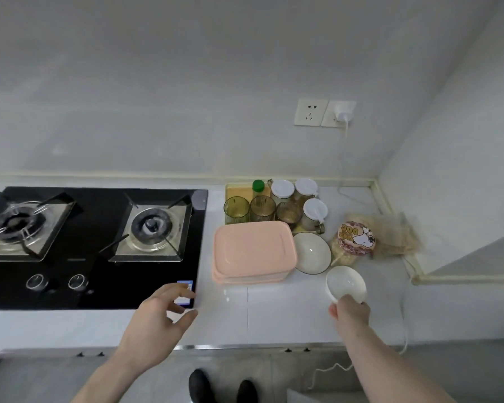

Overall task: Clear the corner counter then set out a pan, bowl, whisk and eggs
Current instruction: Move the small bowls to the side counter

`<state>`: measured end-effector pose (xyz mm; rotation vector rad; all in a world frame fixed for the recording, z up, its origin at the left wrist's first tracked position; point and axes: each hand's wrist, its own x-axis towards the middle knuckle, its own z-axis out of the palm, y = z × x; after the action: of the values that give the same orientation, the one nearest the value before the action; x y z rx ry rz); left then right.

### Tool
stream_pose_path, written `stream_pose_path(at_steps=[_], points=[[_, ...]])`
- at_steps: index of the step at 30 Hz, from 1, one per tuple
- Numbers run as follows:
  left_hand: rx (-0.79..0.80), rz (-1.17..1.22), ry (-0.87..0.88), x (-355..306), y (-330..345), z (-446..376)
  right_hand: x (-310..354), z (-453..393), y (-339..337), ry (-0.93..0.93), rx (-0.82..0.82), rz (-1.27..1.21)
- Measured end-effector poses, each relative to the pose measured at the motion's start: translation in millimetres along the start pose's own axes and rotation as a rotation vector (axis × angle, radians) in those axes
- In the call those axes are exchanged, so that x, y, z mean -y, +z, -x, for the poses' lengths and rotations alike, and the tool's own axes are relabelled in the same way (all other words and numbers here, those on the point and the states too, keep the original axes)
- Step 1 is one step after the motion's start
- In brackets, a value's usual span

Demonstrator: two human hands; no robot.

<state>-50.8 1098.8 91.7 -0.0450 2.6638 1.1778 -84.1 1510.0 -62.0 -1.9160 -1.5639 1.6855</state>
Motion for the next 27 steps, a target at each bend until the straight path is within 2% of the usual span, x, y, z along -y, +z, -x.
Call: stream_pose_path(at_steps=[3,5,7,11,14,17,27], points=[[-0.032,-0.006,-0.039,20,-5,18,-26,29,7,0.02,-0.15,0.089],[-0.046,-0.006,-0.07,33,-9,29,-51,69,13,-0.01,-0.135,0.101],[-0.054,-0.009,-0.088,46,-12,39,-81,112,21,-0.113,0.038,0.194],[-0.052,-0.07,-0.133,90,-43,77,-146,206,59,-0.369,0.66,0.656],[-0.123,-0.094,-0.207,133,-87,117,-168,297,88,-0.525,0.979,0.823],[-0.24,-0.101,-0.274,189,-146,172,-190,399,118,-0.658,1.172,0.891],[-0.531,-0.055,-0.433,309,-283,302,-251,638,181,-0.894,1.558,0.943]])
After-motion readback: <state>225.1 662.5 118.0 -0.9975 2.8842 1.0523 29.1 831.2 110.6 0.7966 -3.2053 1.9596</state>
